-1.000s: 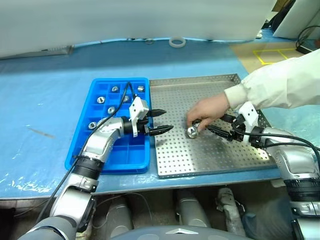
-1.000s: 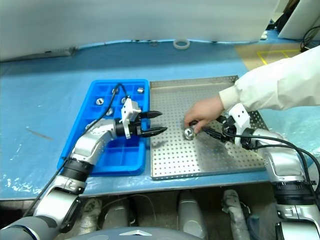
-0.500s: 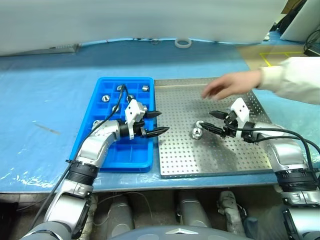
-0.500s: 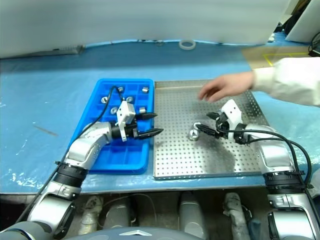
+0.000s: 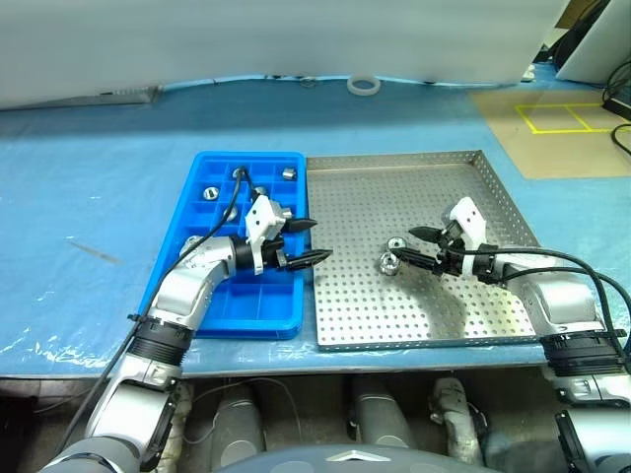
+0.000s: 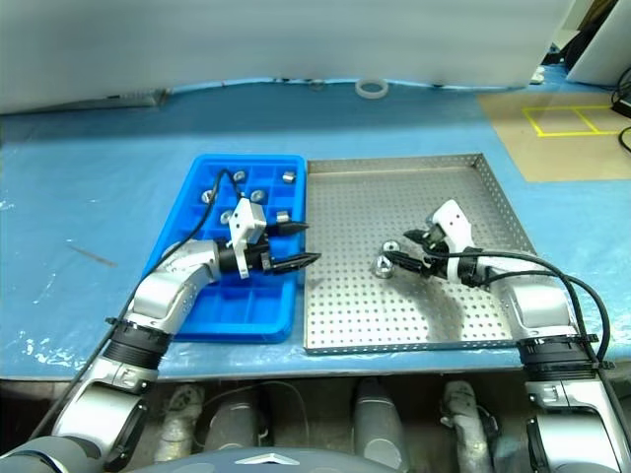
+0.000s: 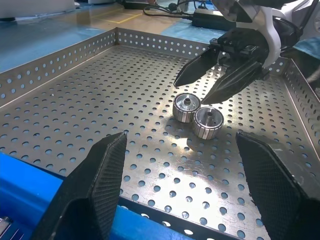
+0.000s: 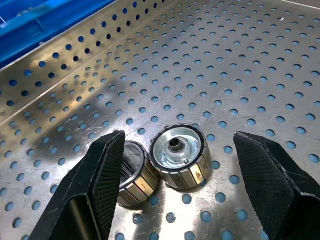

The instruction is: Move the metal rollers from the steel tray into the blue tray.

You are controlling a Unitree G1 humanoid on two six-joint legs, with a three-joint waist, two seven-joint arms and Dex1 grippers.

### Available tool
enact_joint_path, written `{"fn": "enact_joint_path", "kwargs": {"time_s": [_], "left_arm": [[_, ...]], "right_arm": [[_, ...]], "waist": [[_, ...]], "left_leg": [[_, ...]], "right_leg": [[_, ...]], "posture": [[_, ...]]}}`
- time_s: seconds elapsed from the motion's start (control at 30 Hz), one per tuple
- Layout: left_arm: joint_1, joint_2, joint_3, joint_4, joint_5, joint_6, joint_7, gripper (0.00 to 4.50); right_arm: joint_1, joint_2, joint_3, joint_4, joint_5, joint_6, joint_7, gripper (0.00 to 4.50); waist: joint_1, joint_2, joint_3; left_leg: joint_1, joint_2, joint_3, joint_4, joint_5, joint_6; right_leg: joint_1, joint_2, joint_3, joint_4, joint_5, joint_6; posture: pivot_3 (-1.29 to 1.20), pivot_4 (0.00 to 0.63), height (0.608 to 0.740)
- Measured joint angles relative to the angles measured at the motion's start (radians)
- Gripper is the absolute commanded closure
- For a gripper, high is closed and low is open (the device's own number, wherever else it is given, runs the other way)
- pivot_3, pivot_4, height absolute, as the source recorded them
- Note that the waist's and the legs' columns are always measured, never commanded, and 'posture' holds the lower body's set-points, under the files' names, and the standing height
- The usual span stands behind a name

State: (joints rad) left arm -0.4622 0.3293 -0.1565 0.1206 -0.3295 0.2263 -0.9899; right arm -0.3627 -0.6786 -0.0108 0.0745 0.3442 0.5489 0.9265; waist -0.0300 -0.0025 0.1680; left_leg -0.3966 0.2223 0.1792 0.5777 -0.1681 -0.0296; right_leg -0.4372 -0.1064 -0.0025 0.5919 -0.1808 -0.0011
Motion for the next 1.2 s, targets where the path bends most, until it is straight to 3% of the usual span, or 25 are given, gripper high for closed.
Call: {"fn": "enact_joint_path", "kwargs": {"time_s": [0.23,0.53,0.7,0.97,1.2], "left_arm": [[0.005,0.001,0.0,0.0,0.002,0.0,0.002,0.84],[0.005,0.002,-0.003,0.0,0.006,-0.004,0.001,0.84],[0.005,0.002,-0.005,0.0,0.016,-0.01,0.001,0.81],[-0.001,-0.007,-0.007,0.011,0.027,-0.011,0.002,0.81],[0.001,-0.004,-0.007,0.01,0.03,-0.011,0.003,0.81]], "right_arm": [[0.003,-0.024,0.035,-0.038,0.009,0.13,0.017,0.88],[-0.02,0.054,0.081,-0.098,0.041,0.262,-0.037,0.88],[-0.062,0.075,0.118,-0.088,0.023,0.291,-0.074,1.85],[-0.105,0.093,0.222,-0.07,-0.036,0.269,-0.094,4.43],[-0.104,0.127,0.187,-0.044,-0.039,0.258,-0.113,4.47]], "waist": [[0.007,0.0,0.0],[0.011,0.0,0.0],[0.014,0.0,-0.001],[0.014,-0.003,-0.003],[0.013,-0.006,-0.005]], "left_leg": [[0.001,0.0,0.0,0.0,0.0,0.0],[0.004,0.001,0.001,0.0,0.001,-0.002],[0.007,0.001,0.001,-0.001,0.001,-0.002],[0.015,0.001,0.001,-0.003,0.002,-0.005],[0.017,0.001,0.001,-0.003,0.002,-0.005]], "right_leg": [[0.001,0.0,0.0,0.0,0.0,0.0],[0.002,0.0,0.001,0.001,0.0,-0.001],[0.005,0.0,0.001,0.0,0.0,-0.001],[0.011,0.002,0.003,0.0,0.0,0.0],[0.013,0.002,0.003,-0.002,-0.004,0.007]], "posture": [[-0.29,0.15,0.74],[-0.29,0.15,0.74],[-0.29,0.15,0.74],[-0.29,0.15,0.74],[-0.29,0.15,0.74]]}}
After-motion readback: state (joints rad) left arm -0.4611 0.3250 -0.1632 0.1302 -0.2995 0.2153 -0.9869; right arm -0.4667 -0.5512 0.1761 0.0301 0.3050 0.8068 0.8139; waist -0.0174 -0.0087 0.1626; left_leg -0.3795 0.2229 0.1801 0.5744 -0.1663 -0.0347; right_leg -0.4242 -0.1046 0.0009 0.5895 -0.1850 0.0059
